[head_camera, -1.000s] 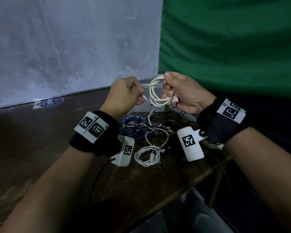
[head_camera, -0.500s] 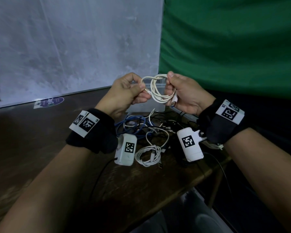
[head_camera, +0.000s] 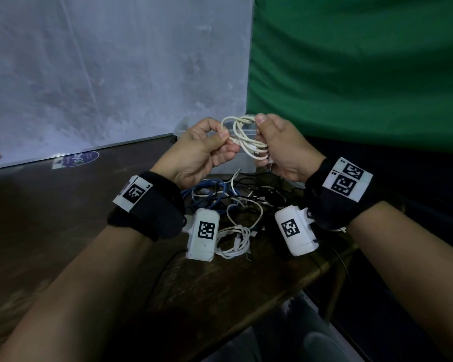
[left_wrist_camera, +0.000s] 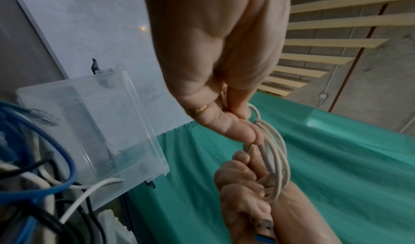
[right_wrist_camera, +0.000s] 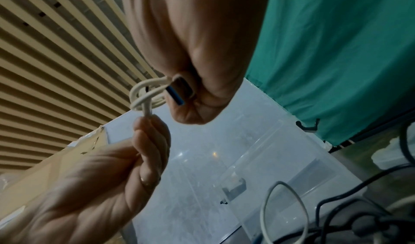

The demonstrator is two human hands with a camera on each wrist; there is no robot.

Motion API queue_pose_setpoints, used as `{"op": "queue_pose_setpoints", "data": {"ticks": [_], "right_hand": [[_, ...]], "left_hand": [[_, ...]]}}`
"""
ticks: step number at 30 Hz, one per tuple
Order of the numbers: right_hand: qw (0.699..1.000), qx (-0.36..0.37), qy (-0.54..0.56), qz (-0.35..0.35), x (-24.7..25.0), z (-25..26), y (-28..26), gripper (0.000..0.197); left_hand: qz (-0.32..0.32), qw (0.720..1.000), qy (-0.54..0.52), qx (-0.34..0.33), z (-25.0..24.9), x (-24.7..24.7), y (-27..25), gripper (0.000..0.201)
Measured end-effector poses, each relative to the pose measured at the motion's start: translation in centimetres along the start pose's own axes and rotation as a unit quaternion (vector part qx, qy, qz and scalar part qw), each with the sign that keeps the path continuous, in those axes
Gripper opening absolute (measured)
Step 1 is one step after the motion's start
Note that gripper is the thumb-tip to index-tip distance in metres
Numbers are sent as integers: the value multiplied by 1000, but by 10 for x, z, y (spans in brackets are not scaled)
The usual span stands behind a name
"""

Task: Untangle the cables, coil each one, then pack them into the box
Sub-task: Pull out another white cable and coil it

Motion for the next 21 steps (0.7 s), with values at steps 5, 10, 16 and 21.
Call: {"op": "queue_pose_setpoints", "data": {"ticks": [5,10,16,21], "right_hand": [[998,17,-54,2,1,-3,1,25],[992,37,-117,-25,3,-3,2,24],[983,55,-166,-63,5,4,4,26],[989,49,-138,-31,5,1,3,26]], "left_hand": [[-8,1000,-11,4,1,-2,0,20],[-9,999,-13,34,3,-9,0,22],[13,998,-52,35,-2,-12,-3,14],[-1,999,10,48,-2,-15,-4,19]]}}
Point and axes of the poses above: each hand's wrist, its own y-axis towards the middle knuckle, its own x-axis out of the back of the hand, z = x × y, the point moved 1 cm from there along y, towards the middle knuckle, and after that the axes turned 13 degrees about y, right-handed, at the moved point
